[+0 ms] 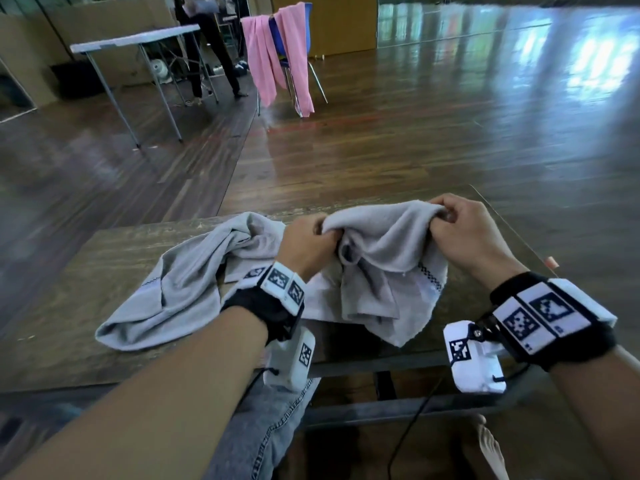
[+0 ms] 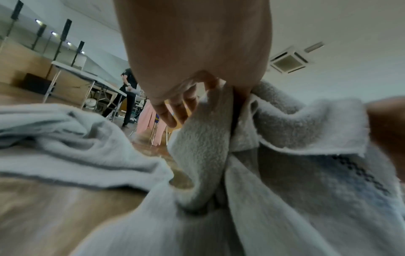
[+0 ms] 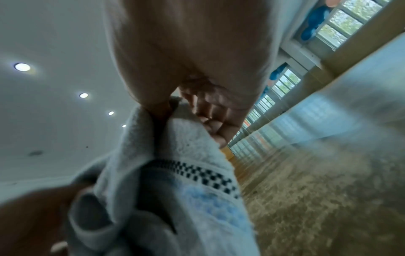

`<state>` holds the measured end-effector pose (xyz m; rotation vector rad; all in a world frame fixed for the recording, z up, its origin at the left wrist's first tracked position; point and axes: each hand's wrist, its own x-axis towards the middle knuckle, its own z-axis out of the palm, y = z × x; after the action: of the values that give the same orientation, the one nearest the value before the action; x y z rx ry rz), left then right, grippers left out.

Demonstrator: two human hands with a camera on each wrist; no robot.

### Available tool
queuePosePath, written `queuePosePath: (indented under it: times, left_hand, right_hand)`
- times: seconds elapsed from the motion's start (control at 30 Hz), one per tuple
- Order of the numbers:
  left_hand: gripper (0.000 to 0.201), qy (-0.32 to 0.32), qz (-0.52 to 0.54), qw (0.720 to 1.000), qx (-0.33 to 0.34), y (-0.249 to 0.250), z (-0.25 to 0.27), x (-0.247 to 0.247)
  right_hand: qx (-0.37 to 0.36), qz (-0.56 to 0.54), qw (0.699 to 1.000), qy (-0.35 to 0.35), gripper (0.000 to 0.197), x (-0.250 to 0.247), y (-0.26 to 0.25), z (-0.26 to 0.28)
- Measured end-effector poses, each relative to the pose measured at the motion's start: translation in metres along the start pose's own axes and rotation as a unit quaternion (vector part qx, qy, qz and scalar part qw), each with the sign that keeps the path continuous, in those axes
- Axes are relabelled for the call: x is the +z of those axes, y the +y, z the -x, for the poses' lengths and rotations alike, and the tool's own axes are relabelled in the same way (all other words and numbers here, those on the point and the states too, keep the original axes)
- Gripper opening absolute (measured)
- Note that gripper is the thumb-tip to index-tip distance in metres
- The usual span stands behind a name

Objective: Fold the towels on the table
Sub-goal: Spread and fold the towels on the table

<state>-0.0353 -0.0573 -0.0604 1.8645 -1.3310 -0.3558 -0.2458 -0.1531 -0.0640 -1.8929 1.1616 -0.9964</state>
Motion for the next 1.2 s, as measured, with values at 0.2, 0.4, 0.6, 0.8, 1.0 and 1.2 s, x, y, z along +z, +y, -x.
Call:
queuePosePath:
  times: [0.2, 0.4, 0.6, 0.8, 1.0, 1.2]
  left_hand:
    - [0.033, 0.046, -0.054, 0.997, 0.004, 0.026, -0.036, -0.023]
    - [0.024, 0.168, -0.154, 0.974, -0.002, 0.051, -0.056, -0.039]
    - [0.026, 0.128, -0.022, 0.991, 0.021, 0.077, -0.073, -0.045]
    - [0.055, -0.021, 0.004, 0.995, 0.094, 0.063, -0.049, -0.027]
    - [0.042, -0.195, -0.077, 0.978, 0.000, 0.023, -0.013, 0.003]
    - [0.010, -0.065, -0.095, 0.991, 0.065, 0.037, -0.019, -0.001]
  right_hand:
    - [-0.002, 0.076, 0.997, 0.014, 0.026, 0.001, 0.000, -0.005]
    - [0.009, -0.057, 0.996, -0.068, 0.026, 0.009, -0.016, -0.004]
    - [0.003, -0.116, 0.990, -0.085, 0.026, 0.022, -0.018, -0.001]
    - [0.016, -0.051, 0.996, -0.070, 0.031, 0.027, -0.012, -0.003]
    - [0.044, -0.093, 0.992, -0.077, 0.042, 0.027, -0.013, 0.001]
    - [0.018, -0.086, 0.996, -0.031, 0.051, 0.017, -0.015, 0.006]
